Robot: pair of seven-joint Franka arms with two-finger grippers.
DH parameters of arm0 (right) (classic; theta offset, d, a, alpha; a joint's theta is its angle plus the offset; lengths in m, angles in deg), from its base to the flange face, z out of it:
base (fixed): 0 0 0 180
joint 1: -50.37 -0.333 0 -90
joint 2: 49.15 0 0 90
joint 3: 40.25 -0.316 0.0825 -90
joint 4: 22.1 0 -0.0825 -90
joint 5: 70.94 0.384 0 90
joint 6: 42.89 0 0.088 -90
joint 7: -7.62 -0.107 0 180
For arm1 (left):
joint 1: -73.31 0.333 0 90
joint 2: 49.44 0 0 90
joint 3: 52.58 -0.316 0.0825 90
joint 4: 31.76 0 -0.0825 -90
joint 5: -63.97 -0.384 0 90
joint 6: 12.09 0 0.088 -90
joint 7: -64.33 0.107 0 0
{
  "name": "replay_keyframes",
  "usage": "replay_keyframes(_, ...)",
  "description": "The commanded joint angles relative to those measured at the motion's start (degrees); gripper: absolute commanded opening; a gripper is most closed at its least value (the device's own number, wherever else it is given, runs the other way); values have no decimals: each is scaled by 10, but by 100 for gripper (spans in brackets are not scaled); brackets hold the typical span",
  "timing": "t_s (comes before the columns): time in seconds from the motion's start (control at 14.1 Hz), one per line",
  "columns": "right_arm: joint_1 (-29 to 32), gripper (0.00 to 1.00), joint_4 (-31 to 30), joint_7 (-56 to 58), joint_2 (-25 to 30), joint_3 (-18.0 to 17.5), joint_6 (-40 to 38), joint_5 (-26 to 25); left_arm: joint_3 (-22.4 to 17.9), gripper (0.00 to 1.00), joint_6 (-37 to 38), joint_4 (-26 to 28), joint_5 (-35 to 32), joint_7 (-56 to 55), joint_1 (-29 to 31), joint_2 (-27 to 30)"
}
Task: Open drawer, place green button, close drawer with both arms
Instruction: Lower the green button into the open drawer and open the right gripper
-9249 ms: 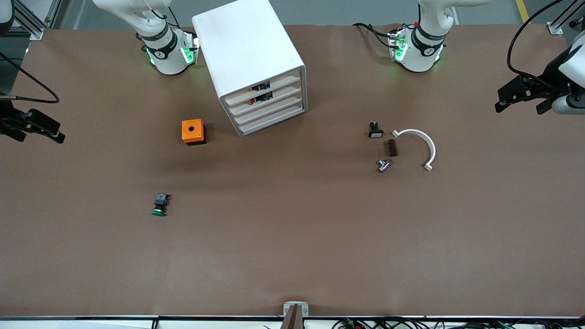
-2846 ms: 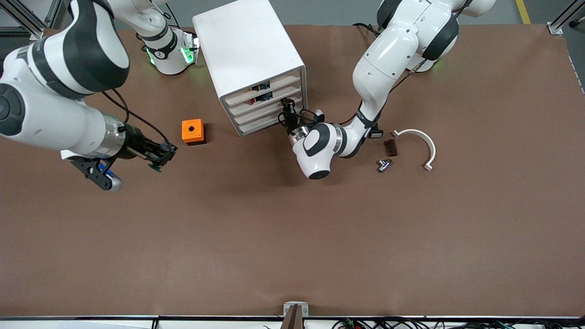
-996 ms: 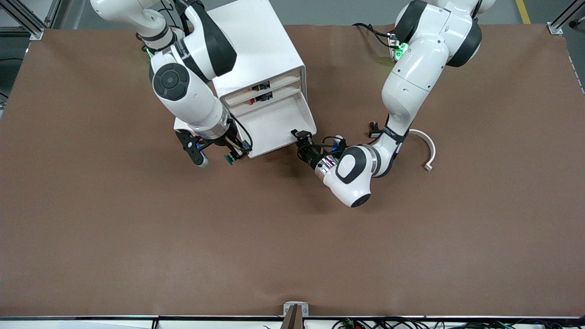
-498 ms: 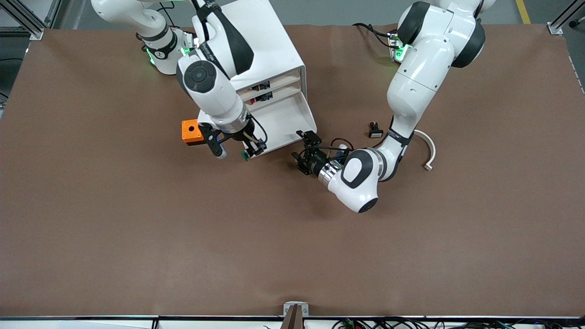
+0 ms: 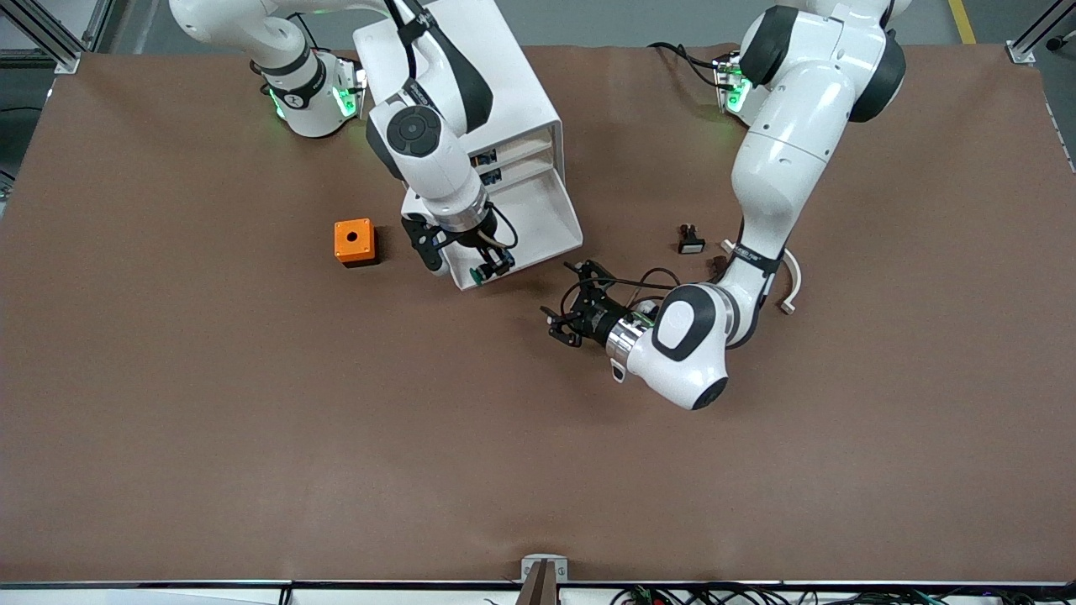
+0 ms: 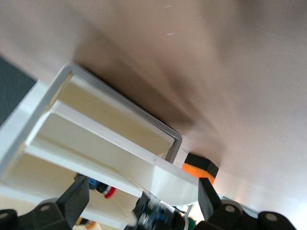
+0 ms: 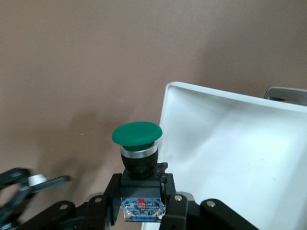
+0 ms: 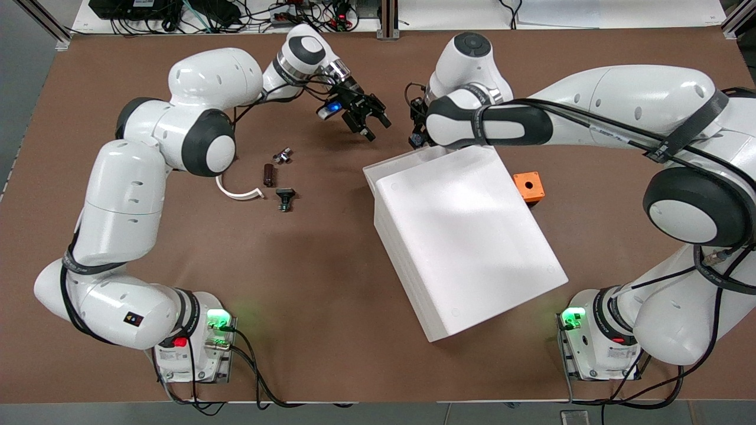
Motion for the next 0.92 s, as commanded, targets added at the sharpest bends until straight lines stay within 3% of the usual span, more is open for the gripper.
replay_keyframes(0.0, -28, 0, -23, -44, -4, 4, 33, -9, -11, 100, -31, 9, -57, 66, -17, 36)
replay_keyframes(0.28, -37, 0, -23, -62, -21, 4, 52, -9, -10, 100, -109, 9, -147, 114, -39, 59)
replay_keyframes(0.43, -36, 40, -23, -63, -20, 4, 46, -9, -10, 100, -140, 9, -192, 131, -52, 61)
replay_keyframes(0.5, -36, 82, -23, -63, -20, 4, 46, -9, -10, 100, -152, 9, -210, 137, -56, 61)
replay_keyframes(0.57, -36, 100, -22, -64, -20, 4, 46, -9, -11, 100, -165, 9, -230, 138, -60, 65)
replay_keyframes(0.85, -32, 100, -15, -60, -9, 5, 32, -9, -10, 100, -206, 11, -345, 140, -91, 66)
